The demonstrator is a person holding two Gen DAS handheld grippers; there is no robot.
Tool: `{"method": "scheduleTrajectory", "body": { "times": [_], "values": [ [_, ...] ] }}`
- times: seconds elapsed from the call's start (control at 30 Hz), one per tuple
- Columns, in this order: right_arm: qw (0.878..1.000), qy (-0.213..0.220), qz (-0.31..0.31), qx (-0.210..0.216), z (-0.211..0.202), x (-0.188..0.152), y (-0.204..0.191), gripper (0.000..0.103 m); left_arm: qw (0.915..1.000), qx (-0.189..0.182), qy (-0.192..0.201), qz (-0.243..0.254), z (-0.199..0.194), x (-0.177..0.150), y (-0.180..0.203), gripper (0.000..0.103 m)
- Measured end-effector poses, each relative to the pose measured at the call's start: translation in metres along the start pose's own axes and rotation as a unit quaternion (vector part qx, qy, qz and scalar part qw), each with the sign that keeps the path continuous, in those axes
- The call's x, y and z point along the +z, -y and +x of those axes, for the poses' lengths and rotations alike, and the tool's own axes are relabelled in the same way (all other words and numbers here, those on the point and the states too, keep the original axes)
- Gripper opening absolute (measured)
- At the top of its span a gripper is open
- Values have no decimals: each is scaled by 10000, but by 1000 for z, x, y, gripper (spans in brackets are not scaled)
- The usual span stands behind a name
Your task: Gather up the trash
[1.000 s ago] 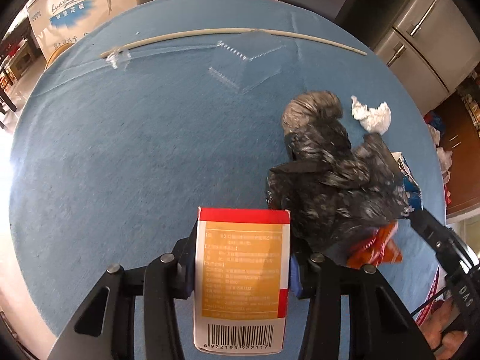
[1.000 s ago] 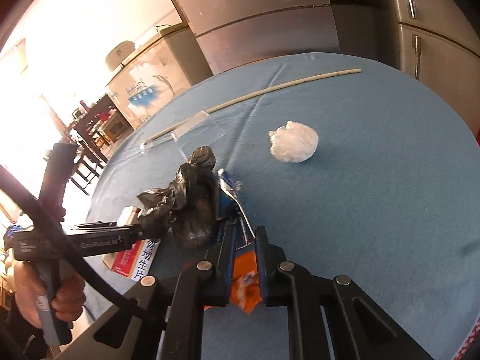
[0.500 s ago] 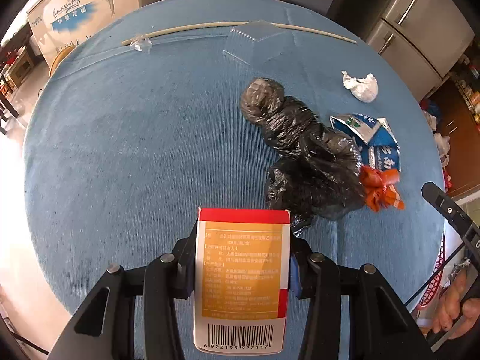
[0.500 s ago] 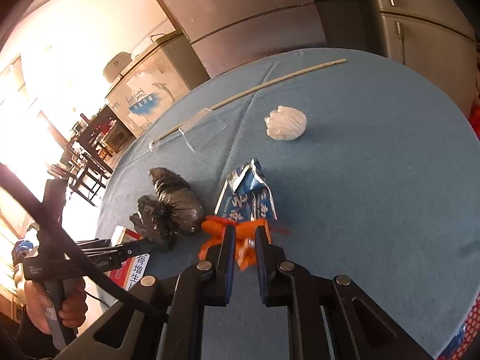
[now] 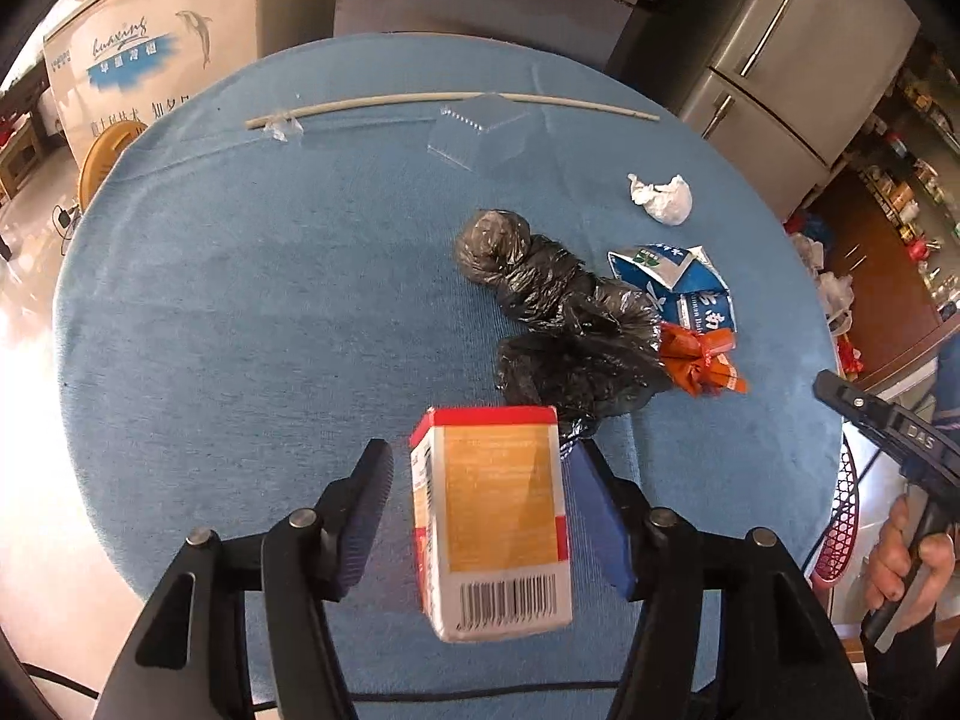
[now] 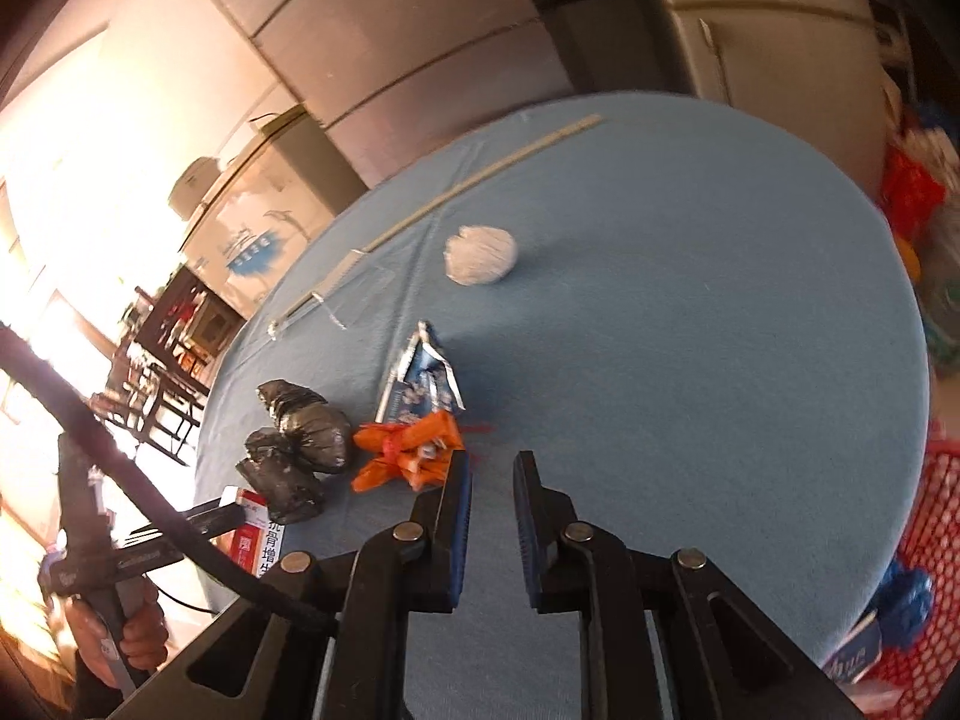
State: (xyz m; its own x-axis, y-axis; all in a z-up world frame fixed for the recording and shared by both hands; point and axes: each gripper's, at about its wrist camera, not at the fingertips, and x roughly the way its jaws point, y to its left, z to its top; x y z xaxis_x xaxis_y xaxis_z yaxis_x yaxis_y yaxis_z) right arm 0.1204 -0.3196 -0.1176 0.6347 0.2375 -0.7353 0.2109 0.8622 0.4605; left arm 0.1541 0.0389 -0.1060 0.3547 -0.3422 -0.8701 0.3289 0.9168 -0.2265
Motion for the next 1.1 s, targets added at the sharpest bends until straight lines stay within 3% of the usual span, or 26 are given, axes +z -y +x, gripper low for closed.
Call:
{"method": "scheduleTrajectory", "body": {
  "times": [0.13,0.4,0.43,0.47,0.5,0.67,0.77,0.8,0.83,0.9,1.1],
  "values": [
    [9996,-264,73,44,11,0,1,19,9999,84,-41,63,-5,-11,2,71],
    [9979,-607,-137,185,45,4,-20,19,9990,404,-120,173,28,-10,14,71],
    [9975,-626,-239,237,47,6,-27,19,9992,368,-123,137,31,-9,12,66],
    [9971,-636,-308,288,48,7,-32,19,9993,339,-132,118,33,-9,11,53],
    [9967,-644,-350,340,49,8,-37,19,9991,364,-176,124,36,-9,9,50],
    [9924,-723,-571,818,58,17,-66,24,9993,345,-84,142,38,-6,7,49],
    [9897,-751,-692,999,69,25,-84,44,9992,382,-42,114,36,-7,2,49],
    [9883,-757,-705,1118,75,28,-91,74,9993,367,-30,90,34,-8,0,49],
    [9873,-722,-666,1248,79,31,-95,89,9993,362,-17,73,33,-8,-3,49],
    [9879,-560,-623,1302,83,35,-101,89,9992,387,41,51,29,-9,-6,49],
    [9831,-925,-1297,900,128,40,-140,85,9989,386,237,-87,13,-8,-14,49]
  ]
}}
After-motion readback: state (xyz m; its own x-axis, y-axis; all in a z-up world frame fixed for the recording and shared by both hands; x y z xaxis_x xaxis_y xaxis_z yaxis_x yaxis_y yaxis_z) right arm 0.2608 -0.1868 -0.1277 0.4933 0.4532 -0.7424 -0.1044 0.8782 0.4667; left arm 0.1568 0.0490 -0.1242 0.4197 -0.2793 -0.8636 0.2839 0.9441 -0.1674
